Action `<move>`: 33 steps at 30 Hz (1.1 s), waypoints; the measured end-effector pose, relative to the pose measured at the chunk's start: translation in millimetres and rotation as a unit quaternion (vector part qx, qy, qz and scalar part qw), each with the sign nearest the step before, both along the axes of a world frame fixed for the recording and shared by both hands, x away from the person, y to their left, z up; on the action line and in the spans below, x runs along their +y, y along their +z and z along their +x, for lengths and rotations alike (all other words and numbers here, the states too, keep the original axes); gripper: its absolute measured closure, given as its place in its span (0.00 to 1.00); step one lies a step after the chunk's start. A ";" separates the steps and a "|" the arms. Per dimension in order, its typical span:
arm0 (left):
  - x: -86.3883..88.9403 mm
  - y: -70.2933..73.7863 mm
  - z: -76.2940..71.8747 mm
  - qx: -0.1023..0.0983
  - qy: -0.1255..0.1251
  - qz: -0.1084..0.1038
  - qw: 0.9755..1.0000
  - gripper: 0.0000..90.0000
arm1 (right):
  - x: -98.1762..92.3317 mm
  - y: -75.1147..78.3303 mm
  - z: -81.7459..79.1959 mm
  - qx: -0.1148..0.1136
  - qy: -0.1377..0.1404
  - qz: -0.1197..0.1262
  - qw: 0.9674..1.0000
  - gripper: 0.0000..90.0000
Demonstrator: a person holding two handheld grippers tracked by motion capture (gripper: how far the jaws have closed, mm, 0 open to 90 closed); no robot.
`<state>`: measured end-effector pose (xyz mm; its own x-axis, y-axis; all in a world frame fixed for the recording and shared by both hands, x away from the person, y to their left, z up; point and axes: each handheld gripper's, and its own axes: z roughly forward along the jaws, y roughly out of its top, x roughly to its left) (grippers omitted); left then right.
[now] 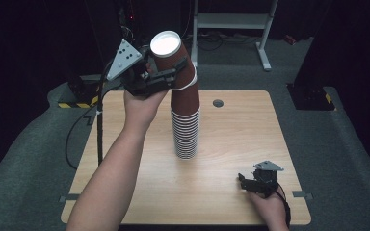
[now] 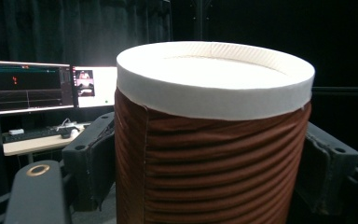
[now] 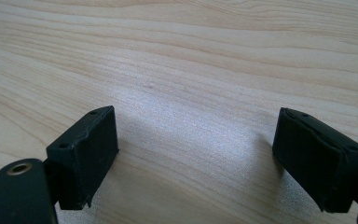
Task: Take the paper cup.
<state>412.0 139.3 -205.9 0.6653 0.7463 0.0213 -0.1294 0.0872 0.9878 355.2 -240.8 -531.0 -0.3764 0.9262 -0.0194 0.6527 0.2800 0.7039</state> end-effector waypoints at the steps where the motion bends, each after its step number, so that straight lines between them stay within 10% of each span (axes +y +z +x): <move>1: 0.0 0.0 0.0 0.000 0.000 0.000 1.000 0.22 | 0.0 0.0 0.0 0.000 0.000 0.000 1.000 0.15; 33: 17.6 -9.9 -40.0 0.000 -0.006 0.000 1.000 0.22 | -0.1 0.0 0.0 0.000 0.001 0.000 1.000 0.15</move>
